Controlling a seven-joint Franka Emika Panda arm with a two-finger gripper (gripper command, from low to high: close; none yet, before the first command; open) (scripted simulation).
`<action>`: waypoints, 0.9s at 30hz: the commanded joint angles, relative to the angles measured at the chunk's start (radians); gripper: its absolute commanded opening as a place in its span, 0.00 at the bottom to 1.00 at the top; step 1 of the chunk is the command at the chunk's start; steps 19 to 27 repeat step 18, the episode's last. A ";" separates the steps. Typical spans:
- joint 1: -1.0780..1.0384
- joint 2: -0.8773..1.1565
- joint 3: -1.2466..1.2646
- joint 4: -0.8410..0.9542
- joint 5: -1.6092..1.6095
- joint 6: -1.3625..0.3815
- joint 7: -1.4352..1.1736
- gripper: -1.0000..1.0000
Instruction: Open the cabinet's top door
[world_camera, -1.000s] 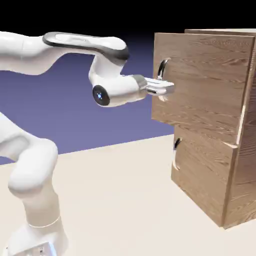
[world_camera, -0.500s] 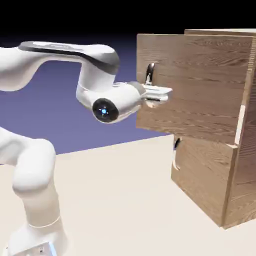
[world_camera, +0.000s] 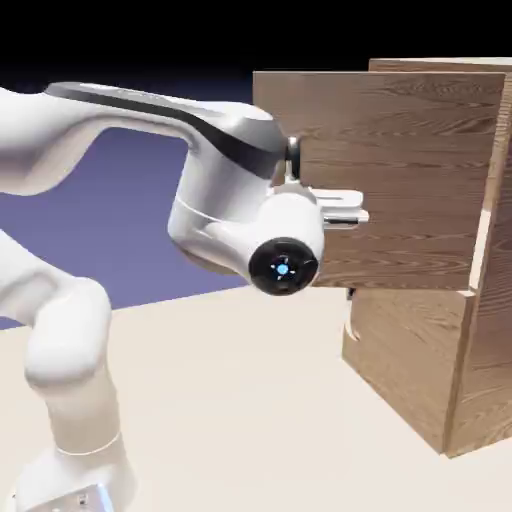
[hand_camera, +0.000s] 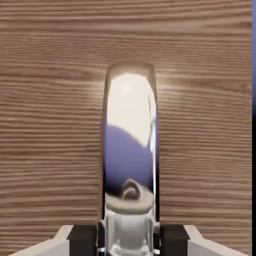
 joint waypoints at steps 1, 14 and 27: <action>0.014 0.031 -0.031 0.031 -0.019 -0.045 -0.009 0.00; 0.173 0.482 -0.364 0.439 -0.095 -0.595 -0.178 0.00; 0.154 0.626 -0.402 0.545 -0.078 -0.745 -0.246 0.00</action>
